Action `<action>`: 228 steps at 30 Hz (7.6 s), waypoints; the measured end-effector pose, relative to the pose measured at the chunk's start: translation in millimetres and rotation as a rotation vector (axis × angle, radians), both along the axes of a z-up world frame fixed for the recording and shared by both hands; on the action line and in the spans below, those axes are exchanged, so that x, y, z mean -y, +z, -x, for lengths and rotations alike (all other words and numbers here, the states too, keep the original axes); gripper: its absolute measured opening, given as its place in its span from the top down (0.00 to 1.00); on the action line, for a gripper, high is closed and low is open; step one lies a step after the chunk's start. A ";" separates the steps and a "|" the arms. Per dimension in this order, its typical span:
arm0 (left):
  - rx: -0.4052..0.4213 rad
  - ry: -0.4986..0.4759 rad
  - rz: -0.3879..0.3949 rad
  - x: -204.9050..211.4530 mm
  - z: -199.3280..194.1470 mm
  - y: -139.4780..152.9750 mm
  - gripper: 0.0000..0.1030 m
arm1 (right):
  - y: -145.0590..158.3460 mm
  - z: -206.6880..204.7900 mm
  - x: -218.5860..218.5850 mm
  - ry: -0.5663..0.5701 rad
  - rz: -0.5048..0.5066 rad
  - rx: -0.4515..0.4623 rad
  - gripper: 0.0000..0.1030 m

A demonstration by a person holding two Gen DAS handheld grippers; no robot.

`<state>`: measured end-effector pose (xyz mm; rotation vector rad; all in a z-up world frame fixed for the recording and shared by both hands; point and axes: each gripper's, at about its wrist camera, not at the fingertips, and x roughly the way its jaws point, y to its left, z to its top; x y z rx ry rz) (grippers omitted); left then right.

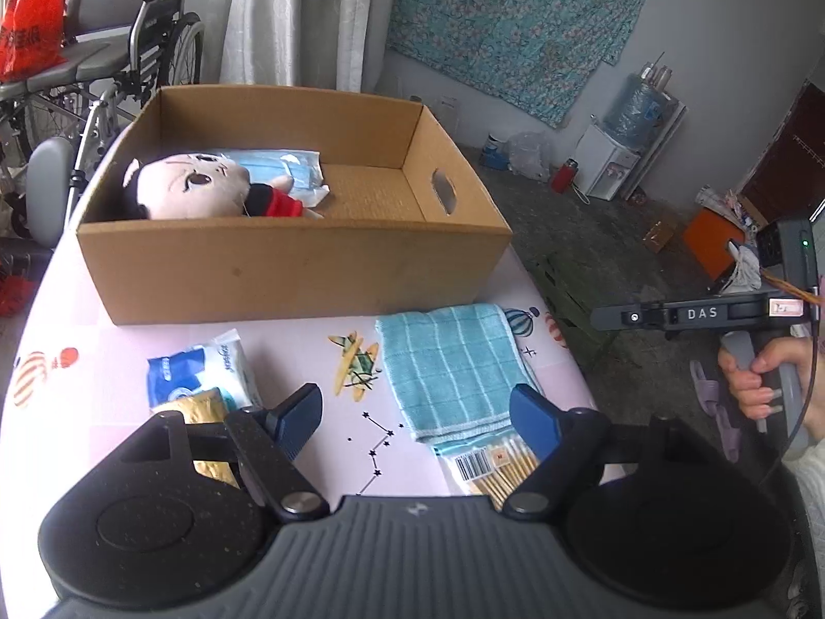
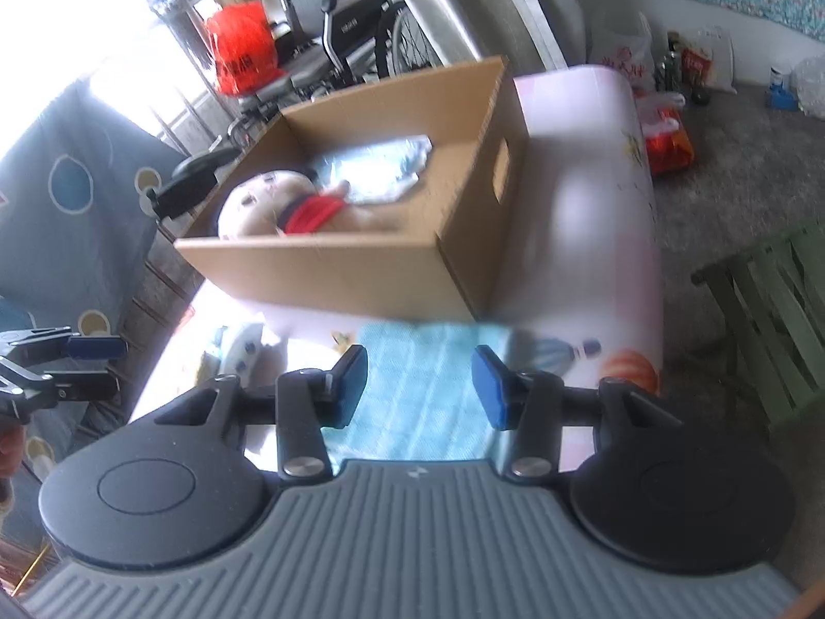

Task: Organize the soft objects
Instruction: 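Grasp the blue-green towel edge with the left tool, then lift the towel with the left tool, lower it into the box, open, then withdraw the left tool from the box toward the table items, then grasp the cotton swab packet with the left tool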

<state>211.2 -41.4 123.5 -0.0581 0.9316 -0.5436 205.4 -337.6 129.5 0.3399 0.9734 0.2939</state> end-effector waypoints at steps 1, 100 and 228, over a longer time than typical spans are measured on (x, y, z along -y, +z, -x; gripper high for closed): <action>-0.011 -0.002 0.004 7.4 1.2 -14.6 0.24 | -11.5 4.0 2.9 -0.007 0.008 -0.024 0.57; -0.070 0.176 0.012 110.3 -391.3 -102.5 0.91 | -103.6 -399.8 -131.5 -0.165 0.547 0.080 0.74; -0.091 -0.051 0.107 68.5 49.8 -111.3 0.87 | -143.3 90.6 -35.4 -0.189 -0.591 -0.081 1.00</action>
